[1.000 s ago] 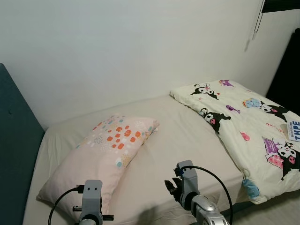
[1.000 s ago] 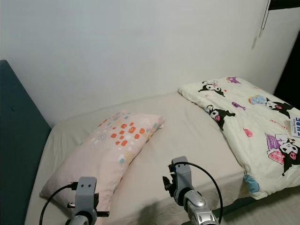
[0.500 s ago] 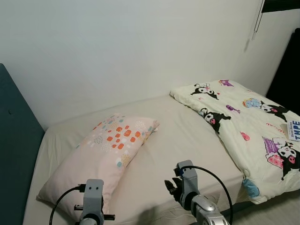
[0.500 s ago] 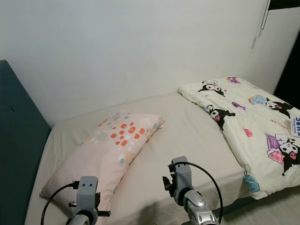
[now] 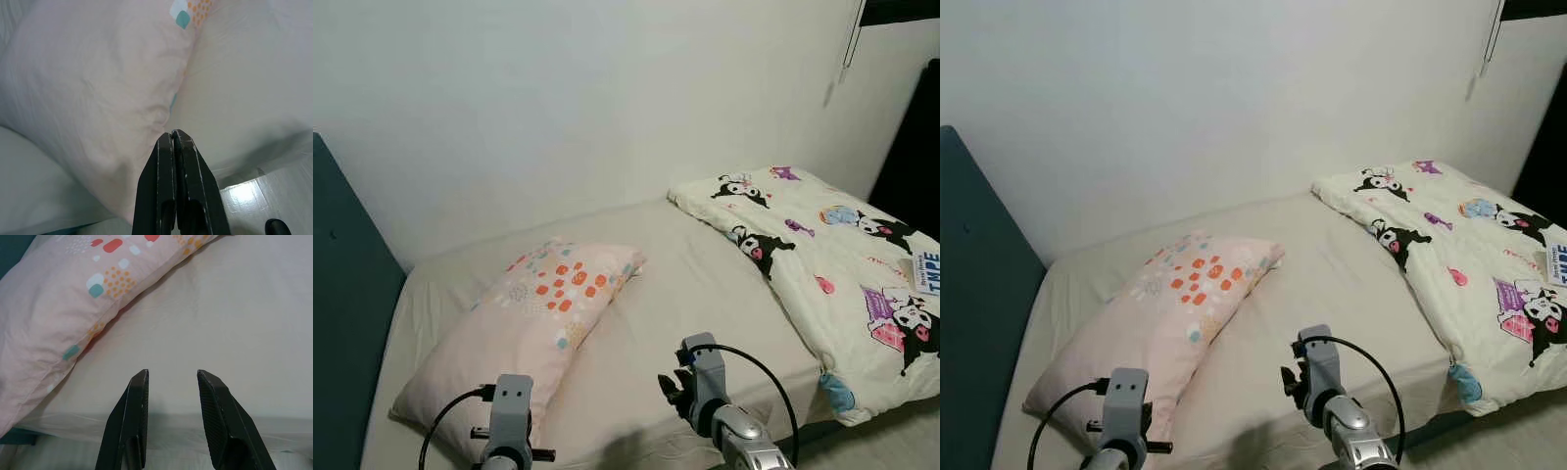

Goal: Clean up the room

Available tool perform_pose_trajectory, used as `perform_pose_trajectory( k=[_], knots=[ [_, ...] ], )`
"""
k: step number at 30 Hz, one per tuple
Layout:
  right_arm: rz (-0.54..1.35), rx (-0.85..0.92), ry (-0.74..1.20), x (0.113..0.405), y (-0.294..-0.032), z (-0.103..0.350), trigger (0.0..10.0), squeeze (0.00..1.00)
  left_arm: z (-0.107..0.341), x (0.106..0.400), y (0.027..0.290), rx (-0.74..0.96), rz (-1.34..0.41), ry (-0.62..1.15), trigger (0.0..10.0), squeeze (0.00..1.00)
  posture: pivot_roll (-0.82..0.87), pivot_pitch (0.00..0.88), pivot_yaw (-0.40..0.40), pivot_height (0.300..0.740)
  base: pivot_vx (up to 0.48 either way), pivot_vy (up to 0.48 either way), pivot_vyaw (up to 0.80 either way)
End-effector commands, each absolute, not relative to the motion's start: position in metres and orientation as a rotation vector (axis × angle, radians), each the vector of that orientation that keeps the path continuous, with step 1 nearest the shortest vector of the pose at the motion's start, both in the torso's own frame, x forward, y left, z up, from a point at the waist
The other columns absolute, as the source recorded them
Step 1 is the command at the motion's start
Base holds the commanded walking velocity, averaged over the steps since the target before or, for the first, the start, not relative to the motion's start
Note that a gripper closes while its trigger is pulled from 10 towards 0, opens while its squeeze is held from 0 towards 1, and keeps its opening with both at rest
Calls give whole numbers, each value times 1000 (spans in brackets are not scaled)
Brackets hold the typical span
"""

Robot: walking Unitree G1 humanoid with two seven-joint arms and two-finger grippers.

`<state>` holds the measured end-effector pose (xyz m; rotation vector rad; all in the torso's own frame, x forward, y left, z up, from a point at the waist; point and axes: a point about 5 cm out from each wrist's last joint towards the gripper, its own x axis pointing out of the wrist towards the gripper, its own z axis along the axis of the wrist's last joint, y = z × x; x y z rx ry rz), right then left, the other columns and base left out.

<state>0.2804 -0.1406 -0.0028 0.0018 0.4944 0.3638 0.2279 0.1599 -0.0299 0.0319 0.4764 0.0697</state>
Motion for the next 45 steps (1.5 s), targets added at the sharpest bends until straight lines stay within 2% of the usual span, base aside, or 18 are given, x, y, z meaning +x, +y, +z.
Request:
perform_pose_trajectory(
  k=[1, 24, 45],
  knots=[
    [367, -13, 495, 283, -139, -2, 10000, 0, -32, 225, 167, 48, 88, 493, 10000, 0, -78, 0, 26, 738, 0, 0, 0],
    [377, -61, 485, 283, -140, -2, 10000, 0, -34, 223, 169, 57, 92, 511, 10000, 0, -78, 0, 25, 738, 0, 0, 0],
    [356, -33, 484, 284, -141, -2, 10000, 0, -35, 220, 169, 61, 88, 519, 10000, 0, -77, 0, 30, 738, 0, 0, 0]
  ],
)
